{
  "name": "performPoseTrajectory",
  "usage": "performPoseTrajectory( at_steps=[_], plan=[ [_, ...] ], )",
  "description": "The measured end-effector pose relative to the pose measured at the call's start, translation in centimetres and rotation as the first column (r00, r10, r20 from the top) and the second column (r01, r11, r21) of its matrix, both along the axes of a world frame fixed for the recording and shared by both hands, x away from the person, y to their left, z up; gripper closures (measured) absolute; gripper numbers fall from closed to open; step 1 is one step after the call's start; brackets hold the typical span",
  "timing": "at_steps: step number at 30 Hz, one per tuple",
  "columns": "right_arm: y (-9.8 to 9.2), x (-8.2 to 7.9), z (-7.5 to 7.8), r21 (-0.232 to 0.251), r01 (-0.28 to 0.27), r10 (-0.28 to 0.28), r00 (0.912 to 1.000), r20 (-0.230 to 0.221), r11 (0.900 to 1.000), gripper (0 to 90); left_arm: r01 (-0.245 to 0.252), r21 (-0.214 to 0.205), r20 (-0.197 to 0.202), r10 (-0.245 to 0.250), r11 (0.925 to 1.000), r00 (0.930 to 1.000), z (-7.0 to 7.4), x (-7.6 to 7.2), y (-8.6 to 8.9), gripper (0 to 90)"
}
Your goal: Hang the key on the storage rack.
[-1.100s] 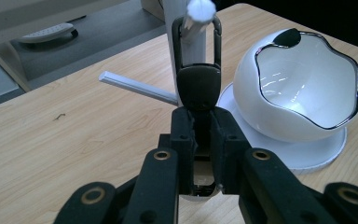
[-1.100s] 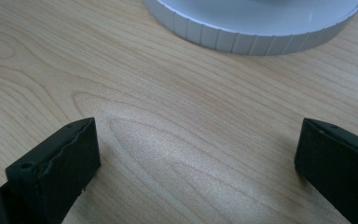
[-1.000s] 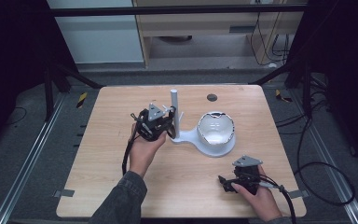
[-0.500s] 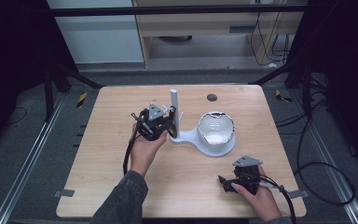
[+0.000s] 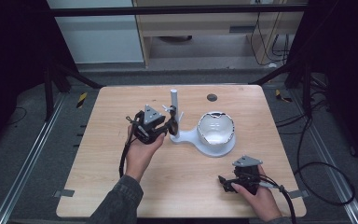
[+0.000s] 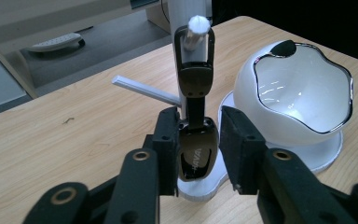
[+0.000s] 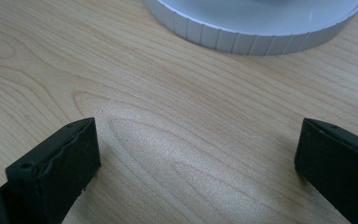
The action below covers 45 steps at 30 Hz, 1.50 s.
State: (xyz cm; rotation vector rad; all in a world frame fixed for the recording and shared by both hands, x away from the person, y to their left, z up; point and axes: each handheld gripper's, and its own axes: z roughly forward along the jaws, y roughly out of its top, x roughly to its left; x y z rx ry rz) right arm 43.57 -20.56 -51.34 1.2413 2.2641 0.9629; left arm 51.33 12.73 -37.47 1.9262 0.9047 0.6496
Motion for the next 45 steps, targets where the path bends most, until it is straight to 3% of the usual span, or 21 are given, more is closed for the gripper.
performPoseTrajectory(
  at_steps=[3,13,18,22,28,37,45],
  plan=[
    [0.0,0.0,0.0,0.0,0.0,0.0,1.0,-0.001,1.0,0.4,-0.005,0.002,0.002,0.005,1.0,1.0,0.0,-0.6,0.4,53.7],
    [0.0,0.0,0.0,0.0,0.0,0.0,1.0,0.0,1.0,0.4,0.009,0.027,-0.01,-0.009,0.9996,0.9999,-0.2,-2.1,1.2,37.9],
    [0.0,0.0,0.0,0.0,0.0,0.0,1.0,-0.001,1.0,0.4,0.052,0.023,-0.023,-0.052,0.9984,0.9984,-0.5,-2.7,1.1,18.6],
    [0.0,0.0,0.0,0.0,0.002,-0.002,1.0,-0.001,1.0,0.4,0.096,0.047,-0.023,-0.095,0.9943,0.9952,-0.8,-3.5,0.9,10.2],
    [0.0,0.0,0.0,-0.001,0.002,-0.002,1.0,0.0,1.0,0.5,0.136,0.05,-0.025,-0.135,0.9894,0.9905,-1.1,-4.9,1.2,6.2],
    [0.0,0.0,0.0,-0.001,0.002,-0.002,1.0,0.0,1.0,0.4,0.148,0.056,-0.033,-0.146,0.9875,0.9887,-1.8,-6.2,2.2,5.1],
    [0.0,0.0,0.0,0.0,0.004,-0.004,1.0,0.0,1.0,0.4,0.153,0.094,-0.094,-0.144,0.9838,0.9851,-3.1,-6.7,3.4,5.8]
  ],
)
